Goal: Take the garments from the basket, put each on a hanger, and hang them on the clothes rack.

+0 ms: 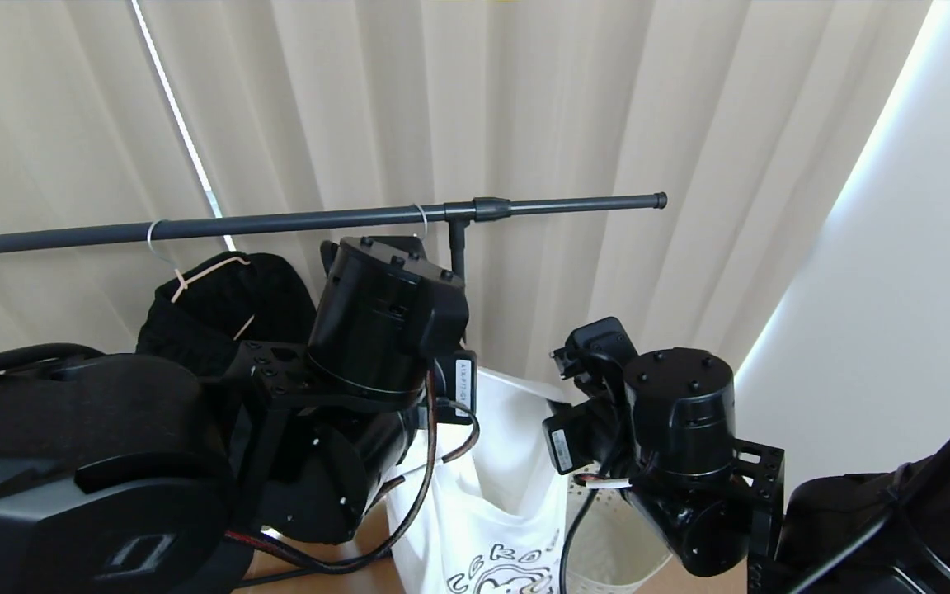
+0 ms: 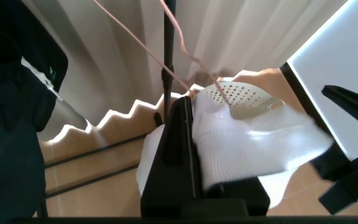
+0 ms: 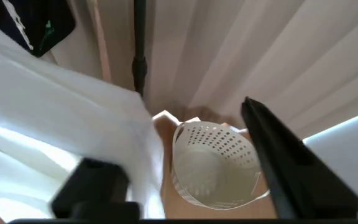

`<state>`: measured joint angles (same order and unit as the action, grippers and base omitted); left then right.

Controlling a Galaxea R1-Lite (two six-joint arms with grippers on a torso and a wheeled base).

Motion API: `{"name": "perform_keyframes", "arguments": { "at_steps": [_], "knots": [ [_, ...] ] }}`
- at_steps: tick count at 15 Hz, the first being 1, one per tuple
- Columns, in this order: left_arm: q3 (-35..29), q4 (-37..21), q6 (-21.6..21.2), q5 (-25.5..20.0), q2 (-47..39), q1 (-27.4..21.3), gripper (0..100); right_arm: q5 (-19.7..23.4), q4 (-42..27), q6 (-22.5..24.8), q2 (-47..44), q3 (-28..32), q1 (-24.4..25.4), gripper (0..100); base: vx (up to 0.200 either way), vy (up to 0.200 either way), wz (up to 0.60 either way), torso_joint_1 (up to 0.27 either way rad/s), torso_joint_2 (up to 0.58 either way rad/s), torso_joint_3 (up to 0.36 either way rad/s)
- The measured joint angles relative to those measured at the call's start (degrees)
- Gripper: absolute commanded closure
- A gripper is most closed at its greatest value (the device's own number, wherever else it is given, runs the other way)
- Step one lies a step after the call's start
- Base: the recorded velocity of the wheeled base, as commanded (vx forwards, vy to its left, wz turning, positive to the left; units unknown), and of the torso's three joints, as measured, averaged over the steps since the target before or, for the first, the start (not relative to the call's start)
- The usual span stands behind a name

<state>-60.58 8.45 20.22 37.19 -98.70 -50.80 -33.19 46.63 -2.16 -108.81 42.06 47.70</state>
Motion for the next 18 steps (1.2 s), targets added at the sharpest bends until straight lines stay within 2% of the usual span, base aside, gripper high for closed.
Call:
{"name": "perform_keyframes", "arguments": {
  "at_steps": [2, 5, 6, 10, 11, 18],
  "knots": [
    [1.04, 0.0, -0.09, -0.44, 0.0, 0.26, 100, 0.02, -0.29, 0.06, 1.37, 0.22, -0.49, 100, 0.0, 0.0, 0.0, 0.0, 0.0, 0.0],
    [3.52, 0.02, -0.02, -5.63, -0.37, 1.55, 100, 0.07, -0.79, 1.61, 4.95, 0.41, -1.04, 100, 0.0, 0.0, 0.0, 0.0, 0.0, 0.0],
    [4.13, 0.02, 0.0, -8.77, -0.52, 1.93, 100, -0.02, -0.89, 2.13, 6.23, 0.28, -0.88, 100, 0.0, 0.0, 0.0, 0.0, 0.0, 0.0],
    [4.79, 0.52, 0.07, -9.64, -2.95, 2.46, 100, -2.11, -1.77, 2.56, 10.03, -0.17, 2.9, 100, 0.0, 0.0, 0.0, 0.0, 0.0, 0.0],
    [4.79, 0.66, 0.16, -9.69, -4.17, 2.51, 0, -2.41, -2.02, 2.58, 10.78, -0.17, 3.8, 100, 0.0, 0.0, 0.0, 0.0, 0.0, 0.0],
    [4.68, 5.38, 0.46, -9.14, -12.03, 2.18, 0, -2.68, -2.18, 2.73, 13.14, -0.33, 4.74, 100, 0.0, 0.0, 0.0, 0.0, 0.0, 0.0]
  ]
}}
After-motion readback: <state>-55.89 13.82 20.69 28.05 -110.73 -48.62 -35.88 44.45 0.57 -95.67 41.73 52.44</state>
